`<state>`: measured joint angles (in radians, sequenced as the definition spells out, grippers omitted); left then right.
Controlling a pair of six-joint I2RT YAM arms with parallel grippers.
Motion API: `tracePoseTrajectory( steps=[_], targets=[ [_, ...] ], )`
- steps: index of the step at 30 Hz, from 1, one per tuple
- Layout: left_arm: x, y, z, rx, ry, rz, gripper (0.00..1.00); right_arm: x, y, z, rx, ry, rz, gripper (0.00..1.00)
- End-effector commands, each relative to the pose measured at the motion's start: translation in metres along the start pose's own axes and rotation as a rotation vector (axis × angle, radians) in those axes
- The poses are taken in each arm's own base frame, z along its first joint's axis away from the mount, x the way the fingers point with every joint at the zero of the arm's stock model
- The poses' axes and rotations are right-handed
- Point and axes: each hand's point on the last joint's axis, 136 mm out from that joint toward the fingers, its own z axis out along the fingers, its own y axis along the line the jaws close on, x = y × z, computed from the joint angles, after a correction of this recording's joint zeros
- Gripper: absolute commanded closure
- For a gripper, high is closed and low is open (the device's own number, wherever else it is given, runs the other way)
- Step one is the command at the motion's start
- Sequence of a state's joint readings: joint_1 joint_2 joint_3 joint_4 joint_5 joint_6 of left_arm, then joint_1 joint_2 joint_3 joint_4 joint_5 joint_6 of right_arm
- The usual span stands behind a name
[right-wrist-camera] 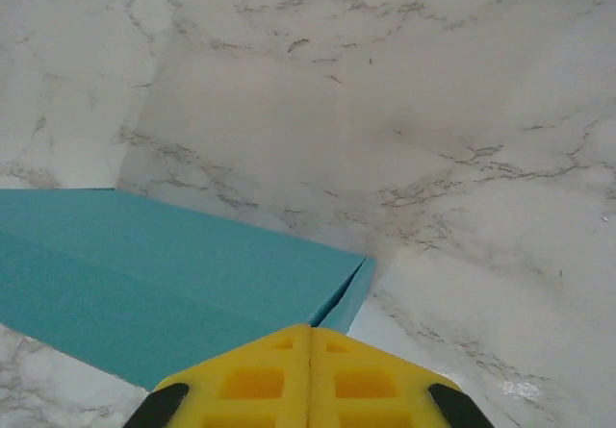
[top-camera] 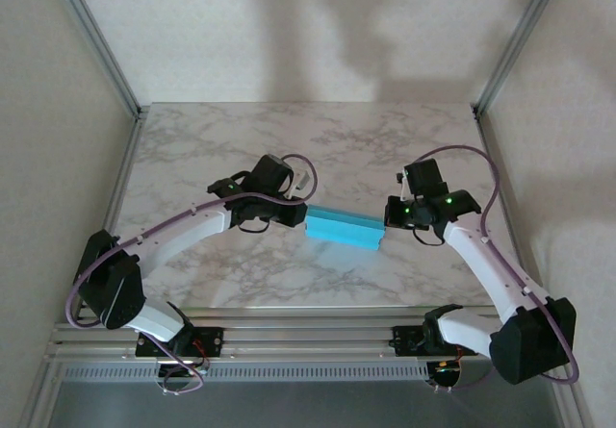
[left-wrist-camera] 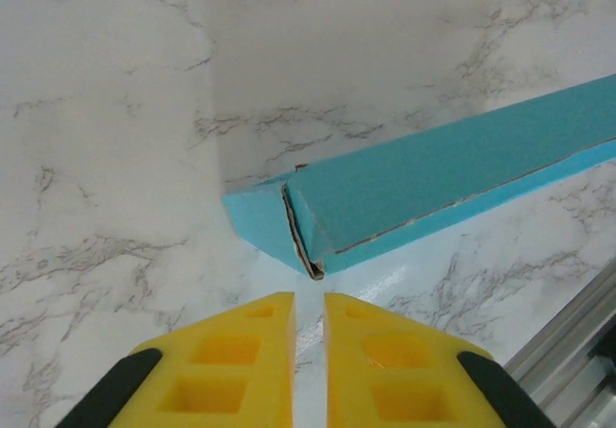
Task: Fold the paper box
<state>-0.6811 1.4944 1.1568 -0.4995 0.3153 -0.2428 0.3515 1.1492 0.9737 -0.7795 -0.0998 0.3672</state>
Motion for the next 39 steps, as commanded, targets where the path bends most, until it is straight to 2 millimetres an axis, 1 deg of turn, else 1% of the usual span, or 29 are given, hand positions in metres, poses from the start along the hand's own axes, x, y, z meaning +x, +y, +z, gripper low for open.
tracePoseTrajectory(
  steps=[1,4,7,10,15,19,25,29,36,39],
  targets=[
    [-0.013,-0.012,-0.023,0.078,-0.044,-0.022,0.82,-0.009,0.013,-0.017,-0.049,-0.032,-0.036,0.94],
    [-0.028,-0.017,-0.038,0.135,-0.102,-0.046,0.80,-0.009,0.019,-0.019,-0.084,-0.033,-0.047,0.94],
    [-0.039,-0.015,-0.042,0.173,-0.140,-0.067,0.80,-0.009,0.025,-0.018,-0.120,-0.031,-0.044,0.94],
    [-0.046,-0.018,-0.040,0.229,-0.156,-0.080,0.80,-0.007,0.033,-0.017,-0.165,-0.022,-0.037,0.95],
    [-0.049,-0.024,-0.027,0.287,-0.138,-0.081,0.80,-0.003,0.033,-0.016,-0.167,-0.001,-0.031,0.96],
    [-0.045,-0.023,-0.015,0.300,-0.108,-0.079,0.84,0.003,0.029,-0.014,-0.157,0.018,-0.026,0.97],
    [-0.033,-0.021,0.001,0.301,-0.059,-0.077,0.84,0.013,0.025,-0.009,-0.153,0.039,-0.014,0.97],
    [-0.024,-0.021,0.007,0.300,-0.032,-0.082,0.84,0.017,0.023,-0.007,-0.152,0.045,-0.007,0.98],
    [-0.004,-0.012,0.018,0.275,0.017,-0.105,0.85,0.025,0.021,-0.002,-0.152,0.063,-0.002,0.99],
    [0.002,-0.009,0.019,0.267,0.028,-0.110,0.85,0.028,0.019,0.000,-0.147,0.072,-0.001,0.99]
  ],
)
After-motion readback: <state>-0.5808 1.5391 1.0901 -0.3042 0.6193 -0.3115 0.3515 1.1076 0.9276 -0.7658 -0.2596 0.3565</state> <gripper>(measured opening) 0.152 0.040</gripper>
